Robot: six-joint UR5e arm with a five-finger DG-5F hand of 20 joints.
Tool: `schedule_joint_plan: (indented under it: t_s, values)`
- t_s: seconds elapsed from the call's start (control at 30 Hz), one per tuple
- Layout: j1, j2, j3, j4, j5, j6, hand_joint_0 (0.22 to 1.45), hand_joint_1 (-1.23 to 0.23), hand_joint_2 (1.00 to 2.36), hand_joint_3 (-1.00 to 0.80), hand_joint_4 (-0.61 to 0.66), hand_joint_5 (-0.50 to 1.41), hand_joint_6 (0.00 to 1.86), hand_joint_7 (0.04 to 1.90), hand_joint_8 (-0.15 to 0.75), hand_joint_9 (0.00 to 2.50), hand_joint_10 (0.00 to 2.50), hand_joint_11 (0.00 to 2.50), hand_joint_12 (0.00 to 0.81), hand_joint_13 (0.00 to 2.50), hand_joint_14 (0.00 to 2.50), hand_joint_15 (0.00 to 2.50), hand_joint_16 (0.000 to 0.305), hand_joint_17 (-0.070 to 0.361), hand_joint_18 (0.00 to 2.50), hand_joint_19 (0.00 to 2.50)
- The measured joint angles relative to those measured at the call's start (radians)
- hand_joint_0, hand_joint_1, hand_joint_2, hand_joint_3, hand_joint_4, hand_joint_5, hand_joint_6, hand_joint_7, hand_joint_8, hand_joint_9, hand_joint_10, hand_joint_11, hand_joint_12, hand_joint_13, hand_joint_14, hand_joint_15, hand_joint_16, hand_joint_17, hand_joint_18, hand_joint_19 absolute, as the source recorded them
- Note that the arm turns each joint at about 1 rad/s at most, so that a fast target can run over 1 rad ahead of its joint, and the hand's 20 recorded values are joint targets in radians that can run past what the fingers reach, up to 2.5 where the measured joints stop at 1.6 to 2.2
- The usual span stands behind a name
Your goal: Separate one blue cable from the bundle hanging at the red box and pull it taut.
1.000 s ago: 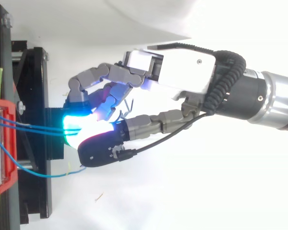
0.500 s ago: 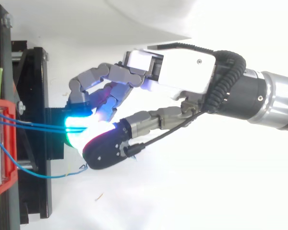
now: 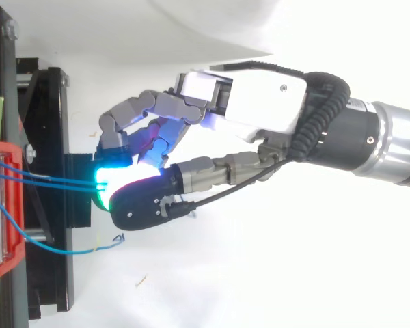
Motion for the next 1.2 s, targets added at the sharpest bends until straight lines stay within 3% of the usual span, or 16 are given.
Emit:
schedule_joint_plan:
  t_s: [0.17, 0.3, 0.5, 0.63, 0.8, 0.9, 1.03, 1.2]
  values:
    - [0.0, 0.0, 0.0, -0.001, 0.002, 0.001, 0.61, -0.74, 1.02, -0.14, 0.17, -0.16, 0.86, 1.32, 0.354, 1.06, 0.02, 1.32, 0.439, 0.7, 0.02, 0.66, 0.054, 0.121, 0.78, 0.77]
    - [0.001, 0.001, 0.0, -0.008, 0.005, 0.005, 0.68, -0.8, 1.01, -0.31, 0.16, -0.17, 0.86, 1.33, 0.353, 1.01, 0.02, 1.3, 0.438, 0.68, 0.02, 0.65, 0.053, 0.12, 0.77, 0.74]
    - [0.0, 0.001, 0.0, -0.015, 0.019, 0.008, 0.73, -0.79, 1.0, -0.5, 0.17, -0.18, 0.87, 1.3, 0.352, 0.98, 0.02, 1.27, 0.433, 0.67, 0.02, 0.63, 0.053, 0.12, 0.77, 0.7]
    - [0.001, 0.001, 0.0, -0.015, 0.026, 0.009, 0.71, -0.78, 1.0, -0.5, 0.21, -0.18, 0.87, 1.28, 0.355, 0.97, 0.02, 1.26, 0.43, 0.66, 0.02, 0.63, 0.053, 0.119, 0.77, 0.71]
    - [0.001, 0.001, 0.0, -0.015, 0.027, 0.011, 0.59, -0.71, 1.0, -0.5, 0.21, -0.17, 0.87, 1.29, 0.357, 1.0, 0.02, 1.26, 0.428, 0.68, 0.02, 0.64, 0.053, 0.119, 0.77, 0.73]
    - [0.002, 0.001, 0.0, -0.015, 0.028, 0.013, 0.52, -0.59, 1.0, -0.5, 0.21, -0.17, 0.87, 1.29, 0.379, 1.04, 0.02, 1.25, 0.45, 0.69, 0.02, 0.64, 0.056, 0.127, 0.79, 0.74]
    - [0.002, 0.001, 0.0, -0.015, 0.028, 0.015, 0.58, -0.38, 1.0, -0.5, 0.18, -0.16, 0.86, 1.3, 0.363, 1.08, 0.02, 1.26, 0.431, 0.7, 0.02, 0.64, 0.053, 0.119, 0.76, 0.77]
    - [0.002, 0.001, 0.0, -0.015, 0.028, 0.016, 0.62, -0.44, 1.01, -0.37, 0.17, -0.15, 0.85, 1.31, 0.358, 1.1, 0.02, 1.28, 0.432, 0.72, 0.02, 0.64, 0.052, 0.117, 0.78, 0.78]
